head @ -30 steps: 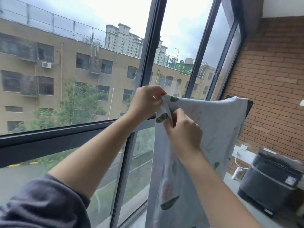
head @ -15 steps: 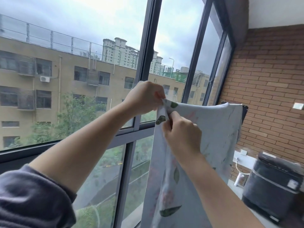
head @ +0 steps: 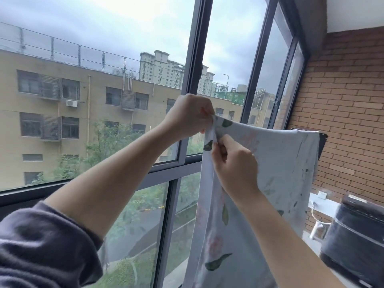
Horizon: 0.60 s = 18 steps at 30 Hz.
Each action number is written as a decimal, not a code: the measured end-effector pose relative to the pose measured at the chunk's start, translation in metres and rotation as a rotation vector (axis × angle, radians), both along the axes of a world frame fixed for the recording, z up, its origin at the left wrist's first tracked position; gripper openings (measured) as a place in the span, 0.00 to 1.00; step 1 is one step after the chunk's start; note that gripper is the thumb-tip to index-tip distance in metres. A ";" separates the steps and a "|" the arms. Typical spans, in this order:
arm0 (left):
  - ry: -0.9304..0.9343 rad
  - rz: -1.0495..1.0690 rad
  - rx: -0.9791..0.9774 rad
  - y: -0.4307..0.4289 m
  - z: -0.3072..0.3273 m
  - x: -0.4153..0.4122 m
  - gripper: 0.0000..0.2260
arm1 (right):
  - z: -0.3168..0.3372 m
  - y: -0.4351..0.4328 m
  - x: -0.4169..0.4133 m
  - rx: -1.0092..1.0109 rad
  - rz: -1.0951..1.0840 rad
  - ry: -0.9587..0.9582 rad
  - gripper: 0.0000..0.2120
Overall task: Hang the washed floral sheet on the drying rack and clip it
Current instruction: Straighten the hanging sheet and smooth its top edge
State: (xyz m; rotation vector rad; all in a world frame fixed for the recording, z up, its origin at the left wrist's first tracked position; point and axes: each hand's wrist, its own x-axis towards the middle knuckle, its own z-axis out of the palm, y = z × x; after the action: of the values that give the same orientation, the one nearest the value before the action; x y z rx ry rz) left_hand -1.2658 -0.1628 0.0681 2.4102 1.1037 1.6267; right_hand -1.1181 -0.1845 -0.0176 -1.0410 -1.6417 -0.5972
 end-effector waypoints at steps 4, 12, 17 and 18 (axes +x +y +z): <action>0.020 -0.027 -0.009 0.002 -0.019 0.006 0.07 | -0.015 0.007 0.011 -0.041 0.007 0.006 0.11; -0.010 -0.069 -0.113 0.013 -0.057 0.010 0.09 | -0.037 0.016 0.039 -0.145 0.050 0.026 0.15; -0.009 -0.120 -0.251 0.014 -0.082 0.028 0.10 | -0.048 0.030 0.070 -0.216 -0.009 0.044 0.12; -0.033 -0.123 -0.273 0.013 -0.084 0.029 0.11 | -0.049 0.032 0.071 -0.224 -0.015 0.051 0.11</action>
State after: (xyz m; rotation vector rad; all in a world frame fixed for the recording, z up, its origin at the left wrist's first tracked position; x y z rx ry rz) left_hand -1.2365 -0.1496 -0.0157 2.2216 1.0693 1.3744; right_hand -1.0469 -0.1527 -0.0665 -1.2220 -1.6839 -0.3988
